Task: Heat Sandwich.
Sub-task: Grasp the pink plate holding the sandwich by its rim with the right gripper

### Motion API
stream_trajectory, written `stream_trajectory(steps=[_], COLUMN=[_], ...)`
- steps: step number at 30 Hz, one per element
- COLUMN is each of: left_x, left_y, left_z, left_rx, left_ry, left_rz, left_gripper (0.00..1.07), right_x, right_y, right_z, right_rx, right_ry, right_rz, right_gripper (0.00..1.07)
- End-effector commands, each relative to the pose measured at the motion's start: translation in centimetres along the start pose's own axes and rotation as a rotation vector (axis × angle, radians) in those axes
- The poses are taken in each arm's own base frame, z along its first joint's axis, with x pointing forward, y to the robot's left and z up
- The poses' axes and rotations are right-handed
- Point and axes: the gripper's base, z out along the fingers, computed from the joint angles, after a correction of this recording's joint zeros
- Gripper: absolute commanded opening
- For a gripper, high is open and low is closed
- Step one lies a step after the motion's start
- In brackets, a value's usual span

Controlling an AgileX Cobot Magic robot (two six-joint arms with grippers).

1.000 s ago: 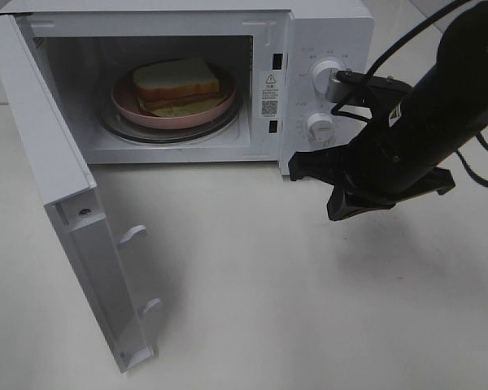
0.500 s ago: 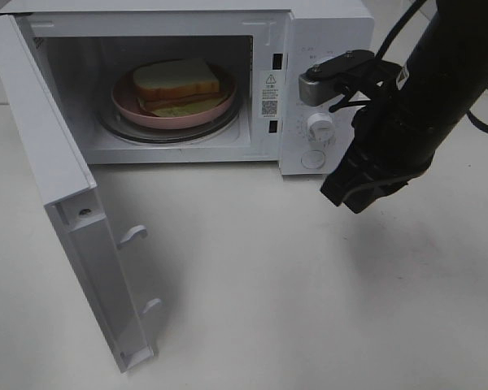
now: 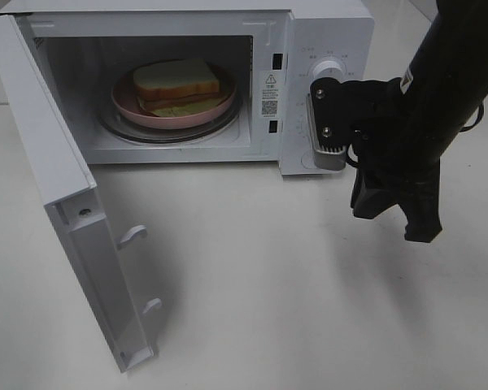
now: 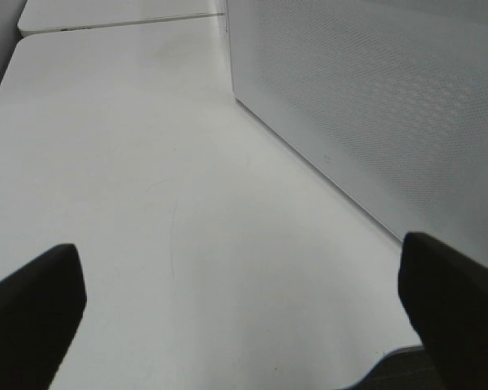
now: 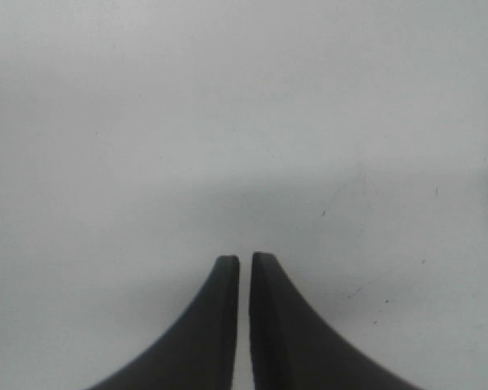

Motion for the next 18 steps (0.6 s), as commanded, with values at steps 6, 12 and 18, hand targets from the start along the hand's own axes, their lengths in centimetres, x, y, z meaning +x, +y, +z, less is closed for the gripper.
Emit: stream_trajectory(steps=[6,12,18], left_x=[-0.01,-0.01,-0.01], left_y=[-0.05,-0.05,-0.05], left_z=[-0.14,-0.14,-0.14], left_rx=[0.010,0.010,0.010], left_ry=[-0.016,-0.016,-0.016], left_rz=[-0.002,-0.002,-0.002], left_gripper=[1.00,1.00,1.00], right_x=[0.07,0.03,-0.09], right_y=[-0.14,-0.24,-0.48], right_z=[-0.40,-0.40,-0.41], right_rx=[0.017,0.029,0.057], right_ry=[-0.003,-0.005,-0.013], right_rz=[-0.298,-0.344,-0.344], right_gripper=[0.12,0.22,0.44])
